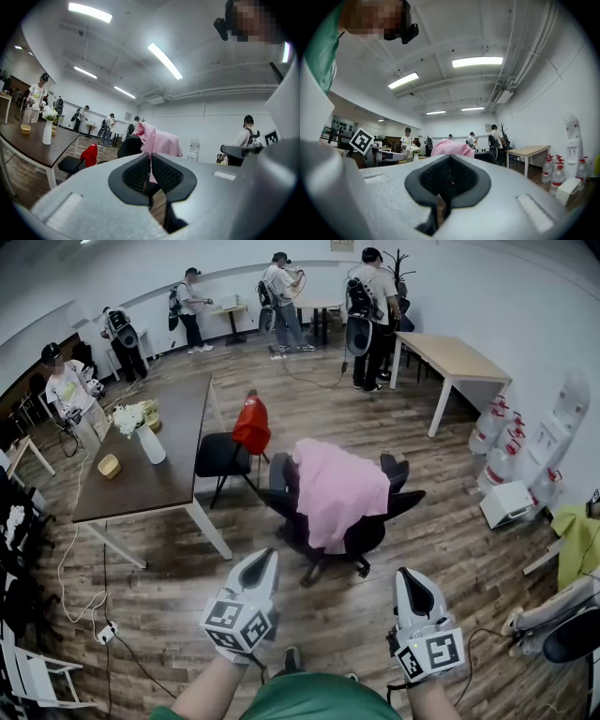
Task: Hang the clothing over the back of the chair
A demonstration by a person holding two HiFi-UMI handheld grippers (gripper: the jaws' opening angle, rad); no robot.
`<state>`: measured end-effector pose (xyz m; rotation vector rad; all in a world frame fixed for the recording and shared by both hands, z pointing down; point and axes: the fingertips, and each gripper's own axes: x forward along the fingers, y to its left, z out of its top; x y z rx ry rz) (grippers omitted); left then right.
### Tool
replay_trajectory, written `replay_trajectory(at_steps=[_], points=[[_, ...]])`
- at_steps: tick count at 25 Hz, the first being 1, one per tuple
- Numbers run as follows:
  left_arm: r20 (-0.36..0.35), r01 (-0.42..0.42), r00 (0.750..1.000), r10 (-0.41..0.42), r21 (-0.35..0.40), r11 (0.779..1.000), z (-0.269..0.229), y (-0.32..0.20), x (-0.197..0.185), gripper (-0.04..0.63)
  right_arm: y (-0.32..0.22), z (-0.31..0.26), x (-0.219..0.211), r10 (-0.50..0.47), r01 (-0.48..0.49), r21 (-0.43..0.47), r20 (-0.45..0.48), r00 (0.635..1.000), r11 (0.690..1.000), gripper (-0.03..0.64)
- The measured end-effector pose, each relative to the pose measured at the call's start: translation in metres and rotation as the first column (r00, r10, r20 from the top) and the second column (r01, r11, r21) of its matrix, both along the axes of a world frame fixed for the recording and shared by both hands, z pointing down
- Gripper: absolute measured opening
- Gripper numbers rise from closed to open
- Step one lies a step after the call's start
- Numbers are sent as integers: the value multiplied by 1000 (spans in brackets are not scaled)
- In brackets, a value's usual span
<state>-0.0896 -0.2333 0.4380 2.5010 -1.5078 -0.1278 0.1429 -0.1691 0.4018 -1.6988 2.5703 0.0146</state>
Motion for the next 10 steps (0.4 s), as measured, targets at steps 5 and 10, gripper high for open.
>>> replay_trajectory(at_steps=[5,10], points=[[3,-9,1000,9,0,1000,-1,-1,4,29,1,-1,3,7,-7,3,1,1000,1000,2],[5,-15,1000,15,-2,1000,4,2,10,29,4,2,8,10,-10,4,2,1000,1000,2]])
